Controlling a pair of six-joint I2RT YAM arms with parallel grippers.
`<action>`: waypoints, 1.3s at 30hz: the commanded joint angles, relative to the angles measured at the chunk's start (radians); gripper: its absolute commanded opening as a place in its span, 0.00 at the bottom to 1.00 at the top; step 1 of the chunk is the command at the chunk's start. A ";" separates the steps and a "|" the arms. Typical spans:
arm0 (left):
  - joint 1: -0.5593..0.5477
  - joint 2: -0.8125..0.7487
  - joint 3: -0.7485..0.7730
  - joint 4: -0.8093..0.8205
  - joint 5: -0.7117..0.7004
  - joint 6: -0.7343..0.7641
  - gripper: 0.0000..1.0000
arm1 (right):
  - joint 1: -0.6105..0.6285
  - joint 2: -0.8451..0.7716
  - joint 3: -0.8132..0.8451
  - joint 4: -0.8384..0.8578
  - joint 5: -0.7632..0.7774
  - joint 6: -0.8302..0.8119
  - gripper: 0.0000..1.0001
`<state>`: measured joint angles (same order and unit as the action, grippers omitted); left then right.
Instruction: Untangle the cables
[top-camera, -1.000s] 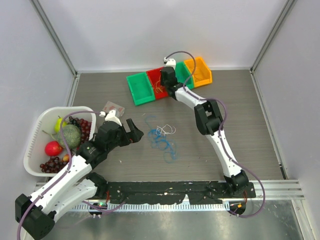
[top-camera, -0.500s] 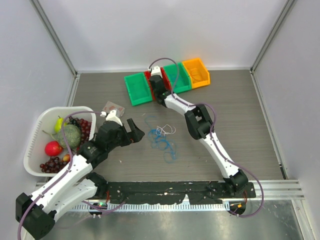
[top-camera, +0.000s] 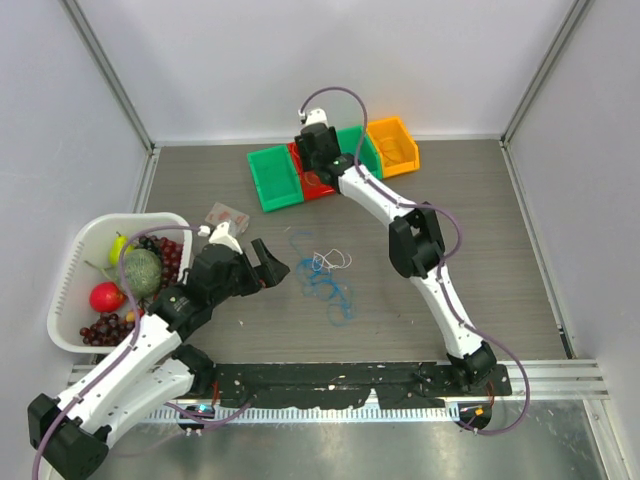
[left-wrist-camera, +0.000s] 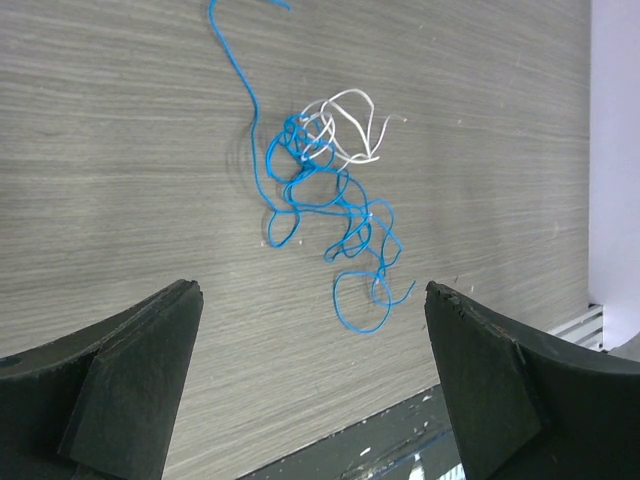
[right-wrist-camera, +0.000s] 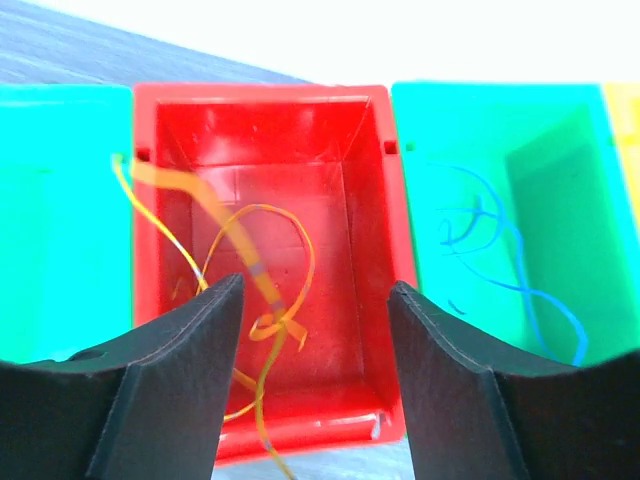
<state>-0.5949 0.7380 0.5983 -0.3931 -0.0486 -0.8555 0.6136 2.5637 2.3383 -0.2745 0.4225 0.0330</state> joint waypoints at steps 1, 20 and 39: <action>0.001 0.032 0.061 -0.059 0.033 0.019 0.98 | 0.006 -0.183 0.029 -0.097 -0.025 0.019 0.66; 0.001 0.034 0.044 -0.015 0.157 -0.034 0.88 | -0.121 -0.252 -0.141 -0.054 -0.583 0.196 0.65; 0.001 -0.290 0.100 -0.242 -0.221 0.004 0.82 | -0.020 -0.464 -0.964 0.741 -0.430 1.013 0.63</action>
<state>-0.5949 0.4824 0.6785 -0.6228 -0.1902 -0.8486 0.5964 2.1307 1.4944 0.1551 -0.0975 0.6434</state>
